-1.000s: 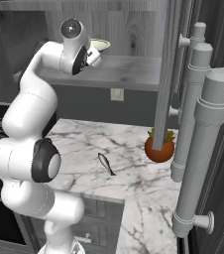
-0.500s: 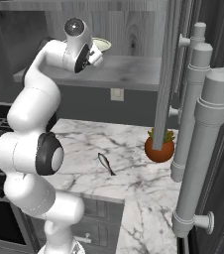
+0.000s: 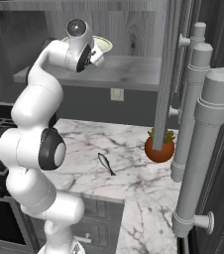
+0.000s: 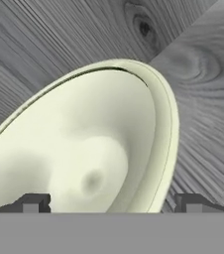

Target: Retrieve the bowl from the cabinet, then place the raw meat into the bowl to avoid contamination.

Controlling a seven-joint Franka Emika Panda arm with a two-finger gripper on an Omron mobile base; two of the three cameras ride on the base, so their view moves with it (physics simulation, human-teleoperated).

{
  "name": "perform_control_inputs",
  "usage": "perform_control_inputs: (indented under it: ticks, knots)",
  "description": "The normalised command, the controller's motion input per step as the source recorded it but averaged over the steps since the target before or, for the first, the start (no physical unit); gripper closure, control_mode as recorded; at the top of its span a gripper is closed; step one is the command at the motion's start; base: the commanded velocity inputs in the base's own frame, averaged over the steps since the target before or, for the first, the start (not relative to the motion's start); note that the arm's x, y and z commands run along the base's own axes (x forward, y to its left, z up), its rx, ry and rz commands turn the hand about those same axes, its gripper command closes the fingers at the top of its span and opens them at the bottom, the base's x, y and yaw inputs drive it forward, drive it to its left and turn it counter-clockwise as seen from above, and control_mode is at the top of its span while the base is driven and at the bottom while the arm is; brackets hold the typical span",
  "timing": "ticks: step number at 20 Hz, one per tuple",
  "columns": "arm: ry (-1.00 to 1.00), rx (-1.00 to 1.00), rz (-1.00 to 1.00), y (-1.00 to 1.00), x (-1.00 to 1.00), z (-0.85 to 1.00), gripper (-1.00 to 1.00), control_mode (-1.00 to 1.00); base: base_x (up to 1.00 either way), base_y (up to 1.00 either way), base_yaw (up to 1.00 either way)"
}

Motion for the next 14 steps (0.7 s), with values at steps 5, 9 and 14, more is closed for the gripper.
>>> perform_control_inputs:
  ticks: [5,9,14]
  knots:
    - [0.0,0.0,0.0,0.02,0.11,0.0,1.0,-1.0,0.0,0.0,0.0]
    - [0.0,0.0,-0.02,0.04,0.06,0.0,1.0,-1.0,0.0,0.0,0.0]
    - [-0.02,0.01,-0.04,-0.01,0.0,0.02,1.0,-1.0,0.0,0.0,0.0]
